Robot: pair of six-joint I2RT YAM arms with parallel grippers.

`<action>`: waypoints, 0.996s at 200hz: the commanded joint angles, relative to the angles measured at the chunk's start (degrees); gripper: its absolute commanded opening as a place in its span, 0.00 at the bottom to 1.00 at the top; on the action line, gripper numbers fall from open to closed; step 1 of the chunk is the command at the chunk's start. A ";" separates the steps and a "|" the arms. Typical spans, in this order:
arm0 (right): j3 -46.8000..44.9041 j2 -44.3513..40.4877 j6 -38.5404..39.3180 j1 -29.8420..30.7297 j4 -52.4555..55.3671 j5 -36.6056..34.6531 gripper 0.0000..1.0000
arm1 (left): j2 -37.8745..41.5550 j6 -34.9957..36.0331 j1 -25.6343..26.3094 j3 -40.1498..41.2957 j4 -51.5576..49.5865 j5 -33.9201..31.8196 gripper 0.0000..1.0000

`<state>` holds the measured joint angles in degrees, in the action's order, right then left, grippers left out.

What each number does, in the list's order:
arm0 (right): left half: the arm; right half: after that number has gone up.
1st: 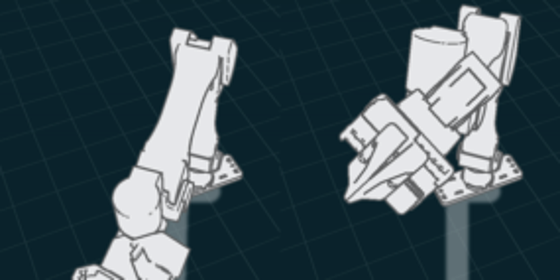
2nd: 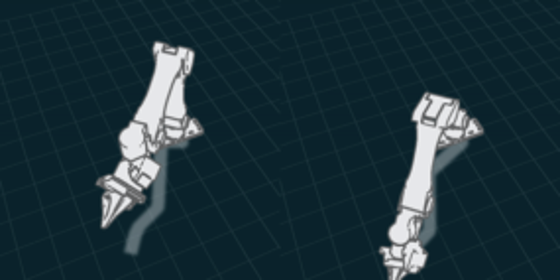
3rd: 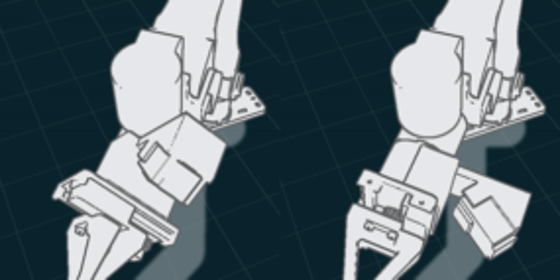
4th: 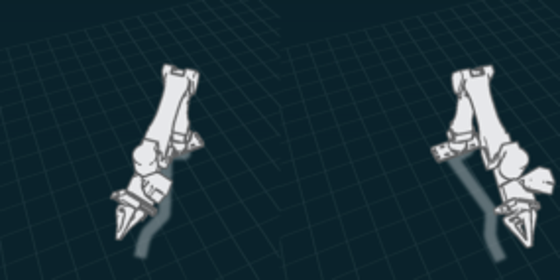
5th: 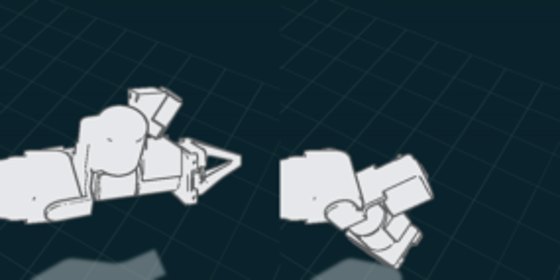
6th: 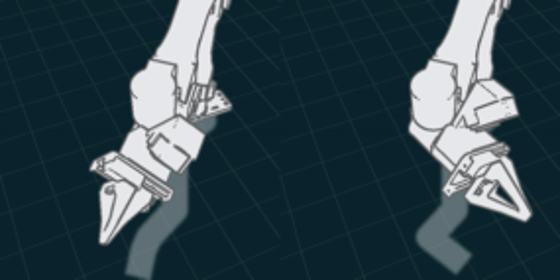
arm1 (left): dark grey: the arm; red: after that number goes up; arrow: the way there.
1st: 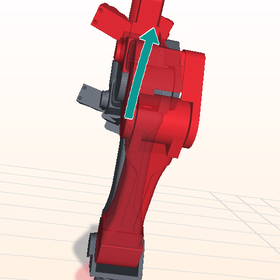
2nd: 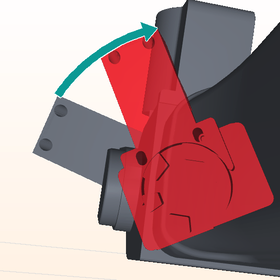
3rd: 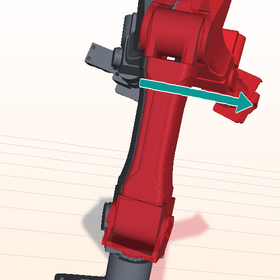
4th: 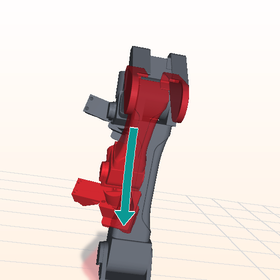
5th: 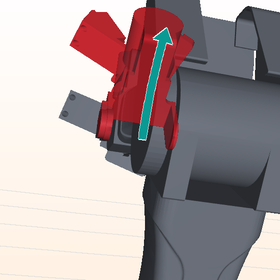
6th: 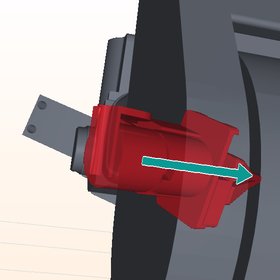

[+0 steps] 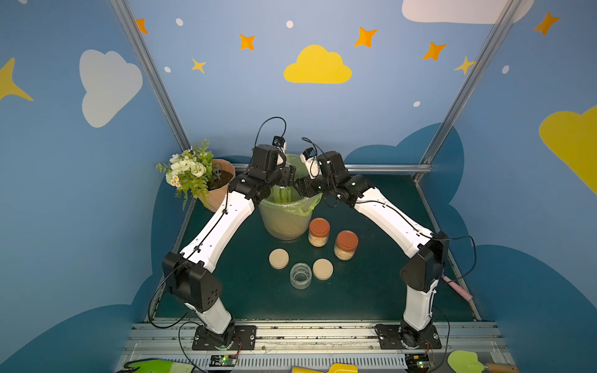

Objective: Empty expired oatmeal from jars
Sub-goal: Pour the expired oatmeal into the trash bin.

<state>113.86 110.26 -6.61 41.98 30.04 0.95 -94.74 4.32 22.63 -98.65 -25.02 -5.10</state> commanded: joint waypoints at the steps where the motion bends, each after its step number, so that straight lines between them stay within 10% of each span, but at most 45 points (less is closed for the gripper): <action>1: 5.58 1.46 0.86 -0.32 3.96 0.89 0.79 | 0.47 1.22 -0.81 -0.65 2.95 -1.51 0.03; 18: 11.37 2.87 1.61 0.04 12.28 1.14 0.79 | 2.67 -0.14 -2.16 0.80 2.74 -5.74 0.03; 35: 2.60 -0.49 1.97 0.31 2.31 -0.61 0.80 | 4.14 -5.84 -4.12 6.54 14.92 3.22 0.04; 62: 9.87 2.22 1.56 -0.81 12.45 1.78 0.80 | -2.99 -2.46 -0.07 -9.52 -6.92 -1.81 0.03; 85: -2.36 -2.99 1.67 -0.35 0.20 1.17 0.82 | 3.52 -4.15 -0.24 8.27 16.75 0.03 0.07; 107: 3.74 -1.00 2.15 -1.13 7.92 1.91 0.81 | -2.82 -2.74 -1.01 -9.37 -7.30 -0.53 0.03; 129: -2.11 -3.29 1.56 -1.14 0.70 1.71 0.82 | 3.52 -3.97 -1.84 5.44 10.35 2.88 0.03; 150: 2.15 -1.24 1.49 -1.20 5.92 3.44 0.81 | 2.99 0.27 0.32 -0.01 1.56 -6.67 0.03; 199: -0.43 -3.09 2.00 -1.08 3.80 4.07 0.81 | 5.94 -8.84 -4.50 3.76 5.37 8.47 0.03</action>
<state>113.75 108.73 -5.13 40.97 33.45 3.99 -92.12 0.86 20.91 -93.91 -22.09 -4.27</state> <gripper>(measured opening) 0.814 0.794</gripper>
